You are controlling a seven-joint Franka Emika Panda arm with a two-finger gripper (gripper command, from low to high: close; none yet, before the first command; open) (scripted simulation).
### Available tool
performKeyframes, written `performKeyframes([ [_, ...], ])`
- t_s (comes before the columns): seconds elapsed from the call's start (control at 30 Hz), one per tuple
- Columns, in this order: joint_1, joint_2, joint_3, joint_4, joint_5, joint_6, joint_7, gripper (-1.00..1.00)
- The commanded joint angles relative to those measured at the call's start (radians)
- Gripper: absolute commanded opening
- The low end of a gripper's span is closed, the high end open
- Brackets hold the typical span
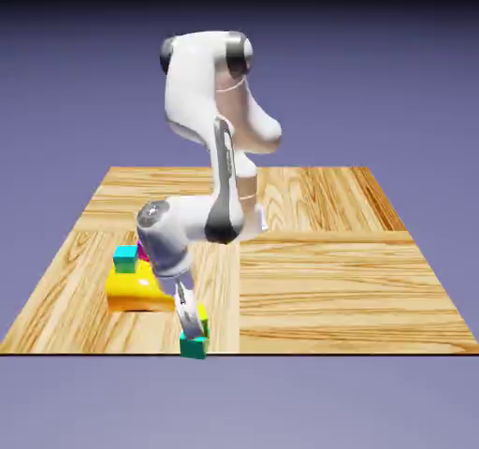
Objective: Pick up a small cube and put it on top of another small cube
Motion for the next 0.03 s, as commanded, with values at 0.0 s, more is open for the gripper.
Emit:
performKeyframes([
  [0.0,-0.007,-0.036,0.002,0.005,0.003,-0.042,0.000,1.00],
])
